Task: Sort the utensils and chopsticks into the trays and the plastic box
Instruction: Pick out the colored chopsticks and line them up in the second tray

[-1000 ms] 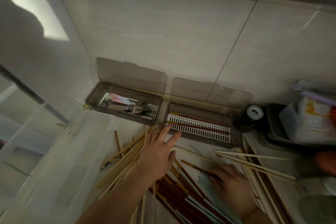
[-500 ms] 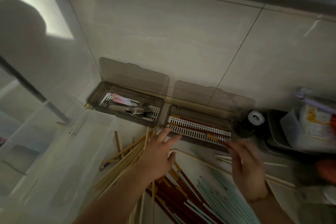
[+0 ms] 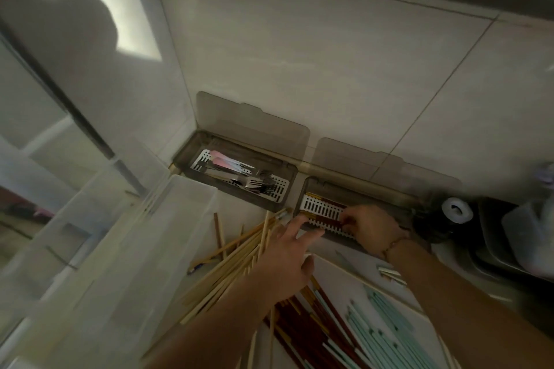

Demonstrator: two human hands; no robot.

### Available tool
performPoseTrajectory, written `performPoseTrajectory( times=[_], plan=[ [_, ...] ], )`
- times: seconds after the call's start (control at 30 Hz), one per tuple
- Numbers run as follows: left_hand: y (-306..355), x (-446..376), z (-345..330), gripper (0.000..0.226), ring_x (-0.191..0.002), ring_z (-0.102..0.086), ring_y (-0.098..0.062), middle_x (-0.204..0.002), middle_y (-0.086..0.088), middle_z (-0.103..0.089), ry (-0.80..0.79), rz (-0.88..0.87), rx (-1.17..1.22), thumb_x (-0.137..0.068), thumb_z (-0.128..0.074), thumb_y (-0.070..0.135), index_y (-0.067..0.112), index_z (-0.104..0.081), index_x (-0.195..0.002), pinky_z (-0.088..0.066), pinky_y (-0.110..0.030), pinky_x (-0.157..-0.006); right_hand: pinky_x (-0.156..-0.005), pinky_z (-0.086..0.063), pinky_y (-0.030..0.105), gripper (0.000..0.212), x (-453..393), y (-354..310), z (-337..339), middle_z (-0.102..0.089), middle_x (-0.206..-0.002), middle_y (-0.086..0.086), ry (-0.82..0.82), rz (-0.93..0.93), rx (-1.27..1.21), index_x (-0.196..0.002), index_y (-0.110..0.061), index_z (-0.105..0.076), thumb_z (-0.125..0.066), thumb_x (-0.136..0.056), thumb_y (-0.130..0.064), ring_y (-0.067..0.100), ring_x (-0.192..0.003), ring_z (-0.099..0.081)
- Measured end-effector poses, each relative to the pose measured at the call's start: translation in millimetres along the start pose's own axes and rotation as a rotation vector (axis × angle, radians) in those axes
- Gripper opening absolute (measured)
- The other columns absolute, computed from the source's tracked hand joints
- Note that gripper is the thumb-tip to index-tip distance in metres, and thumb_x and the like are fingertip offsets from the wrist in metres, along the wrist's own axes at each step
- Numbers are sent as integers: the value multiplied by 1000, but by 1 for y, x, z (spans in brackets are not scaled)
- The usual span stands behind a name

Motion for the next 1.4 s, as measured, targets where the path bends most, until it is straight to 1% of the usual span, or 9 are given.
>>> performPoseTrajectory(
  times=[0.3, 0.57, 0.63, 0.73, 0.9, 1.03, 1.2, 1.33, 1.4],
  plan=[
    [4, -1, 4, 58, -145, -10, -22, -158, 9, -6, 1, -3, -6, -93, -52, 30, 43, -28, -144, -21, -45, -117, -74, -50, 28, 9, -14, 11, 3, -65, -93, 0, -128, -54, 76, -69, -25, -59, -62, -77, -23, 20, -85, -60],
    [0, 0, 3, 61, -145, -9, -24, -157, 13, -2, -12, -43, -31, -94, -51, 32, 45, -21, -145, -23, -47, -116, -68, -46, 26, 10, -8, 18, 6, -69, -91, 1, 29, -105, 50, -82, -26, -60, -57, -89, -32, 20, -83, -62],
    [0, 0, 2, 62, -145, -8, -24, -157, 13, -1, -13, -47, -42, -93, -52, 33, 45, -20, -145, -22, -47, -116, -63, -45, 24, 19, -4, 17, 7, -67, -83, -7, 31, -94, 8, -77, -29, -61, -55, -89, -42, 14, -77, -62],
    [0, 0, 1, 61, -145, -8, -23, -157, 12, -3, 11, -49, -34, -93, -51, 34, 43, -22, -146, -22, -46, -117, -54, -41, 22, 54, 3, 10, 4, -64, -61, -6, -55, -141, -241, -62, -22, -64, -41, -91, -62, 7, -58, -60],
    [-1, 0, 1, 61, -145, -10, -23, -157, 15, -2, 9, -44, -11, -93, -51, 33, 45, -22, -145, -24, -45, -116, -75, -54, 28, 56, 13, 15, 2, -73, -72, -6, -56, -227, -573, -82, -24, -72, -33, -91, -63, 9, -69, -68],
    [-1, 0, 1, 63, -145, -12, -23, -156, 18, 0, 10, -54, -10, -92, -51, 34, 46, -20, -145, -27, -44, -115, -72, -51, 27, 60, 20, 17, 9, -72, -85, -3, -25, -178, -532, -94, -21, -71, -29, -88, -64, 11, -77, -67],
    [-1, 1, -1, 62, -145, -12, -23, -156, 18, 1, 21, -56, -30, -93, -51, 37, 48, -19, -145, -27, -43, -114, -71, -43, 18, 31, 37, 17, 13, -68, -91, -5, 162, -56, -511, -102, -18, -69, -49, -95, -40, 12, -88, -63],
    [-2, 2, -2, 62, -144, -14, -23, -155, 17, 0, 32, -70, -43, -92, -51, 38, 46, -20, -145, -27, -42, -115, -73, -45, 15, 12, 81, 3, 18, -65, -88, -12, 541, 115, -367, -91, -21, -70, -61, -92, -29, 2, -80, -58],
    [-2, 3, -2, 62, -144, -14, -22, -154, 20, 0, 40, -76, -37, -92, -51, 38, 46, -20, -145, -27, -41, -115, -65, -42, 12, 7, 105, -6, 5, -60, -78, -21, 471, 126, -296, -83, -32, -66, -60, -88, -34, -4, -70, -55]
  ],
)
Point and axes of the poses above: each hand's wrist, its own x-axis away from the middle knuckle, its own z-axis out of the back of the hand, y = z × x, the point moved 4 cm from there along -x, towards the middle knuckle
